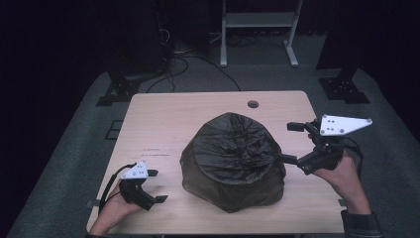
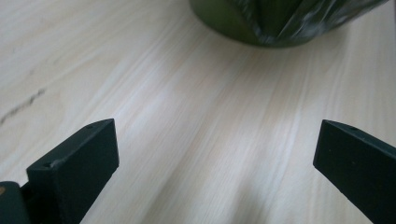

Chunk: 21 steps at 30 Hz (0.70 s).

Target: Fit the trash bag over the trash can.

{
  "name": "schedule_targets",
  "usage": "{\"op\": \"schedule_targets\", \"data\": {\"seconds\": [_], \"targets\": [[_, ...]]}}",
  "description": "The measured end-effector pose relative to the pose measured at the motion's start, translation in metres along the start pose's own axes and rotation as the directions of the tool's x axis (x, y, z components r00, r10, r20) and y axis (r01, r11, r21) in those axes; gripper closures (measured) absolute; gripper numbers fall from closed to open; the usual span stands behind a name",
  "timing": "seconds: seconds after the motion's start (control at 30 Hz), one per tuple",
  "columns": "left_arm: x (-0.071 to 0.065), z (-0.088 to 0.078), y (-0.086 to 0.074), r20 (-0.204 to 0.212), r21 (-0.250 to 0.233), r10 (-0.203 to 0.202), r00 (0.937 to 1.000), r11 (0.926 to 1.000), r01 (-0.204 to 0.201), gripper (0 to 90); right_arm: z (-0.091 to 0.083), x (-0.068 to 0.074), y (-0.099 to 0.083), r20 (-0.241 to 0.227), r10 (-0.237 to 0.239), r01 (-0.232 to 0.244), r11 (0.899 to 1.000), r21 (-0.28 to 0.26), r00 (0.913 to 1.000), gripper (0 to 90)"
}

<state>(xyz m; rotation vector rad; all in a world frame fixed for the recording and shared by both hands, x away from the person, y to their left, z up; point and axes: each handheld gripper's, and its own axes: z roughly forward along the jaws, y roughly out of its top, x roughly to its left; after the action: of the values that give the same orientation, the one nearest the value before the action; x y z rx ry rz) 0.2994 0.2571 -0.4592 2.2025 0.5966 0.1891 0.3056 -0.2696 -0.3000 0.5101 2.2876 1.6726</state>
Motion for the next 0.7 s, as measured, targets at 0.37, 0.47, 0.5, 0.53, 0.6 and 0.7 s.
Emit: {"op": "schedule_targets", "data": {"seconds": [0.37,0.47,0.5,0.53,0.6,0.7], "targets": [[0.0,0.01,-0.023,-0.096,0.069,0.014,0.9953,0.9976,-0.008,0.0,0.017,0.0,0.026,-0.019,-0.034,0.035,0.998,0.044,0.9992,0.0],[-0.001,0.011,-0.023,-0.102,0.065,0.009,0.9947,0.9979,-0.003,0.0,0.026,0.0,0.032,-0.033,-0.039,0.042,0.996,0.078,0.9987,0.0],[-0.001,0.011,-0.023,-0.103,0.065,0.009,0.9946,0.9979,-0.002,0.0,0.03,0.0,0.033,-0.036,-0.043,0.046,0.995,0.088,0.9984,0.0],[-0.001,0.011,-0.023,-0.103,0.066,0.009,0.9947,0.9978,-0.002,0.0,0.033,0.0,0.034,-0.042,-0.043,0.047,0.994,0.097,0.9982,0.0],[-0.001,0.011,-0.023,-0.103,0.065,0.008,0.9947,0.9979,-0.002,0.0,0.04,-0.001,0.034,-0.051,-0.039,0.045,0.992,0.117,0.998,0.0],[-0.001,0.011,-0.023,-0.102,0.066,0.008,0.9947,0.9978,-0.002,0.0,0.051,-0.003,0.034,-0.069,-0.035,0.045,0.988,0.145,0.997,0.0]]}}
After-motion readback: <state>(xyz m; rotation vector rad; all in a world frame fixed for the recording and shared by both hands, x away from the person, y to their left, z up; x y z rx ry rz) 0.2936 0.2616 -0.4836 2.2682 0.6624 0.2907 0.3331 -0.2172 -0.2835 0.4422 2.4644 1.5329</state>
